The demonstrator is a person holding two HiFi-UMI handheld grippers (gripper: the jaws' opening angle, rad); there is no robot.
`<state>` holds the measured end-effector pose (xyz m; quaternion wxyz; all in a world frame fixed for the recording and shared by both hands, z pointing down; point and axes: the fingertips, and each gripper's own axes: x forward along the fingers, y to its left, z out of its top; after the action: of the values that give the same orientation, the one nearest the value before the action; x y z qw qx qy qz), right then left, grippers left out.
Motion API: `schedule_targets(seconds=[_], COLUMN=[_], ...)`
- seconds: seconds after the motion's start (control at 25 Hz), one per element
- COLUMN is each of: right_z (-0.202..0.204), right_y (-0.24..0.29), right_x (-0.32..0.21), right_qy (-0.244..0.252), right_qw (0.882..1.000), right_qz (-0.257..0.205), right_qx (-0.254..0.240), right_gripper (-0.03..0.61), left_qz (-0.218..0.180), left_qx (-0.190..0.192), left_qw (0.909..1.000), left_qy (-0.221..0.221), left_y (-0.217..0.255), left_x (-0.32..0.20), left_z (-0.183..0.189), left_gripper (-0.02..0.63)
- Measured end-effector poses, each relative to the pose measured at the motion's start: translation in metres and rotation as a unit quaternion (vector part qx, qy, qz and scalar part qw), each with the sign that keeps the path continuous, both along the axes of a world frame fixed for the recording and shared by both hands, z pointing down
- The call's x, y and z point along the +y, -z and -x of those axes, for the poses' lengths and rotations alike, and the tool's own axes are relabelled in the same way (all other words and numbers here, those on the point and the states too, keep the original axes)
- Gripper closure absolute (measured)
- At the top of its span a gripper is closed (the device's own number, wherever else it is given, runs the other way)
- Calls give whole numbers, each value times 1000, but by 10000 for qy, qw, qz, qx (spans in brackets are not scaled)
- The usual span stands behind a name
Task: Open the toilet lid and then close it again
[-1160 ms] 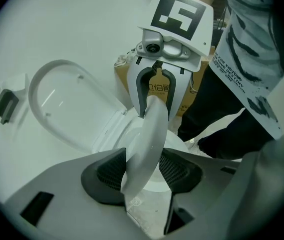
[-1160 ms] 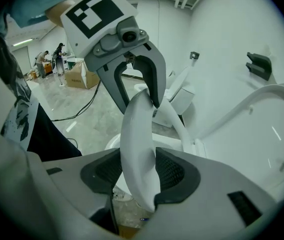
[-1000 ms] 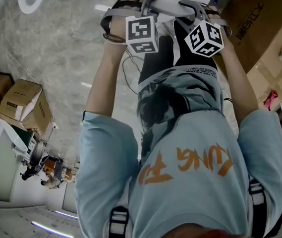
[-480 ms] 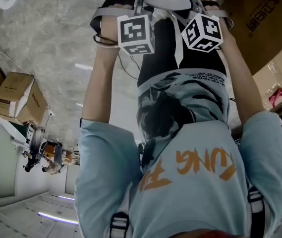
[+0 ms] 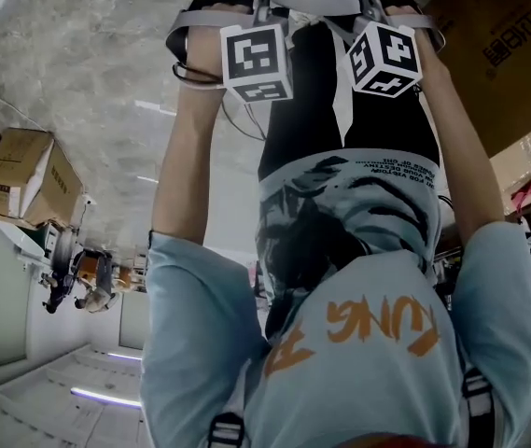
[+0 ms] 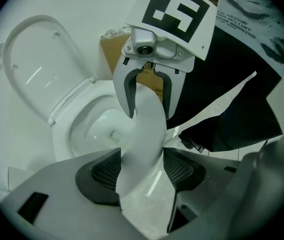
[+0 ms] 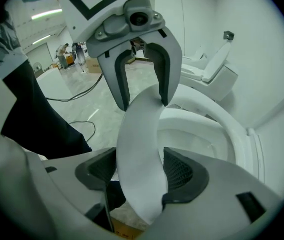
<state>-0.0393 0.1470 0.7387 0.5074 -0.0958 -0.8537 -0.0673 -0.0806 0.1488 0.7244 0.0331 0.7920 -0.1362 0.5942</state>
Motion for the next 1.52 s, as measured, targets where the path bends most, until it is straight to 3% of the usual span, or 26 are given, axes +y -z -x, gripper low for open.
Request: schedule_targets(seconds=[0.28,0.52,1.24,1.36,1.44,1.52], right_z=[0,1,3,4,-1,-6], right_y=[-37,-60,-91,-78,-66,-49], right_x=[4,7,10,7,-2,-17], right_qy=[-155,-100,-154,-426,-835,-1402], right_qw=[9989,9988,9978,9965,9929,9848], right_qz=[434,439,480,663,847,1005], right_qx=[44,175,429,268,79,-190], right_gripper=[254,247,245,261,269,298], left_qz=[337,678,1148,1190,953,599], left_qx=[-175,-359,-363,-292,-130,64], left_qw=[9992,9968,9912,9887,9878,9846], left_qy=[135,208,552,860,1226,1644], left_y=[-39,-62,-93,-84,-71,-52], left_x=[7,10,15,15,3,-15], left_z=[1,1,5,8,7,5], left_gripper=[333,333,334,391,410,474])
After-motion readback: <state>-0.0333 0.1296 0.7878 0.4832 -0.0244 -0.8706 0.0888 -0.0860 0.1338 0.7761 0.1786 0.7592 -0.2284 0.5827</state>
